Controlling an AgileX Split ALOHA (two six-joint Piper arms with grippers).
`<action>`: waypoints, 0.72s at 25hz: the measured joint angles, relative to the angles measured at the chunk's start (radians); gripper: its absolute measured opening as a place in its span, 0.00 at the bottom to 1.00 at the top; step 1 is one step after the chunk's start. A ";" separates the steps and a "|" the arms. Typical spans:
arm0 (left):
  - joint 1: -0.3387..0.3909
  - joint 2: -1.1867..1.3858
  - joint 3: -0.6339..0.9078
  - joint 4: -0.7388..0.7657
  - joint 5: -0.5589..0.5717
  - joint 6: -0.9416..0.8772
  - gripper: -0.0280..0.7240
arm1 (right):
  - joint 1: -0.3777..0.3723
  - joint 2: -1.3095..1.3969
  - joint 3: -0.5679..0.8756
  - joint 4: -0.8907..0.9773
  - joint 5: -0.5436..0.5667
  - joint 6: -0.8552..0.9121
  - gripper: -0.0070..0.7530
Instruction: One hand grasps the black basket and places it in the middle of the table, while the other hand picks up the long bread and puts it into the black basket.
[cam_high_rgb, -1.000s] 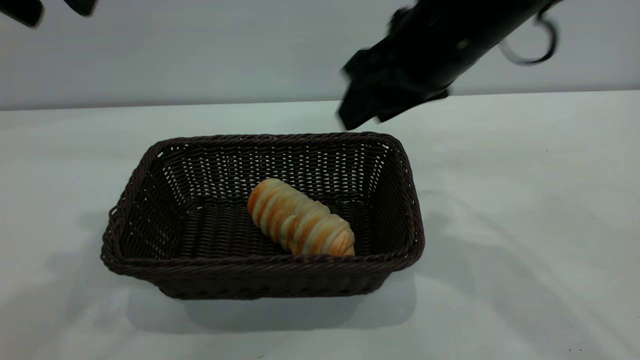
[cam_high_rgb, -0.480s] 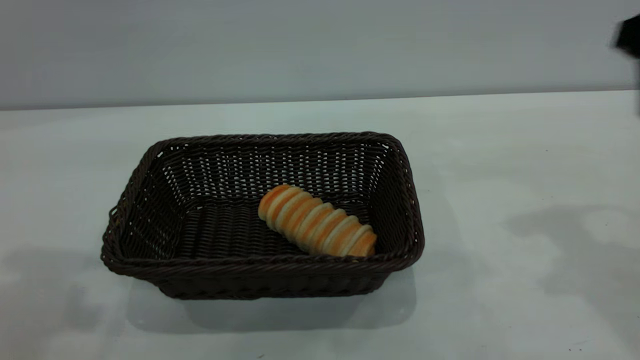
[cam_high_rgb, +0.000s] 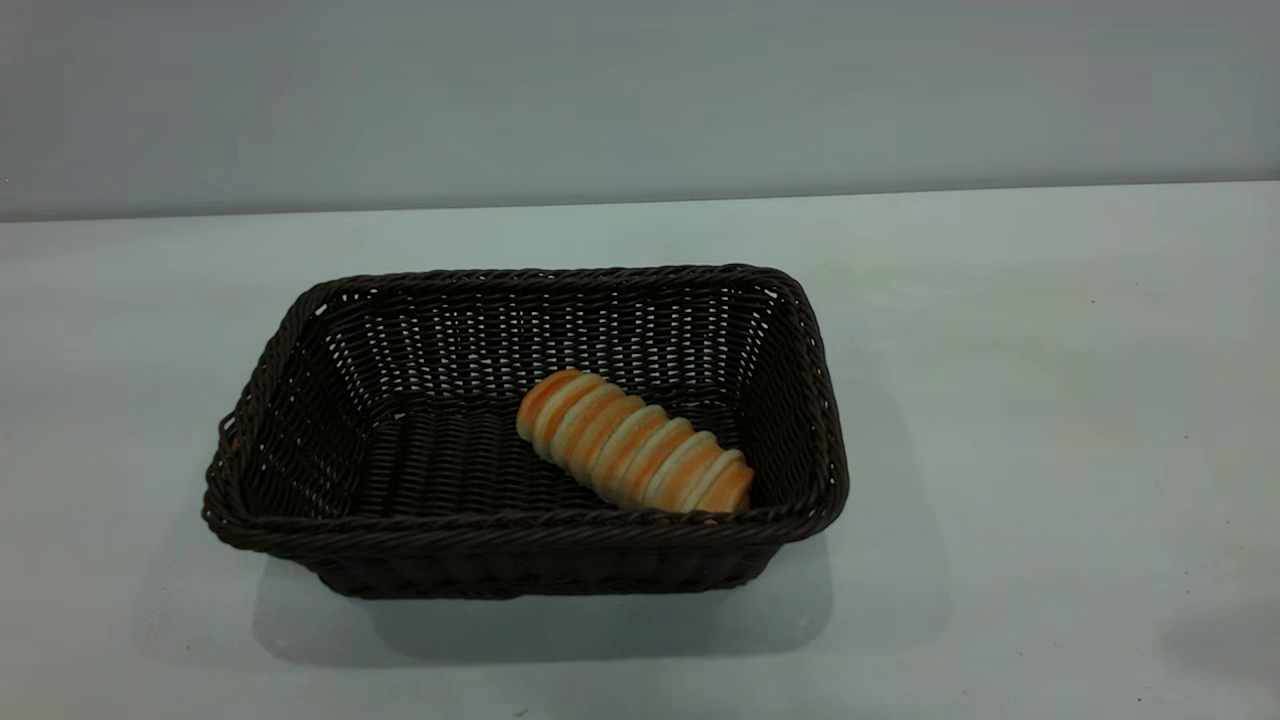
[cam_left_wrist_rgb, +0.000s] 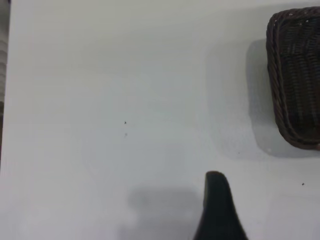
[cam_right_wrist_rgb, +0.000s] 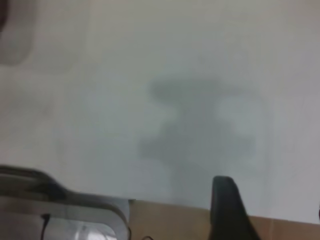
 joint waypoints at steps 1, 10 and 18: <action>0.000 -0.041 0.018 0.000 0.007 0.000 0.80 | 0.000 -0.049 0.013 0.015 0.010 -0.012 0.55; 0.000 -0.337 0.175 -0.028 0.070 0.000 0.80 | 0.000 -0.404 0.139 0.121 0.090 -0.084 0.55; 0.000 -0.529 0.248 -0.030 0.099 0.001 0.80 | 0.000 -0.698 0.337 0.130 0.035 -0.120 0.55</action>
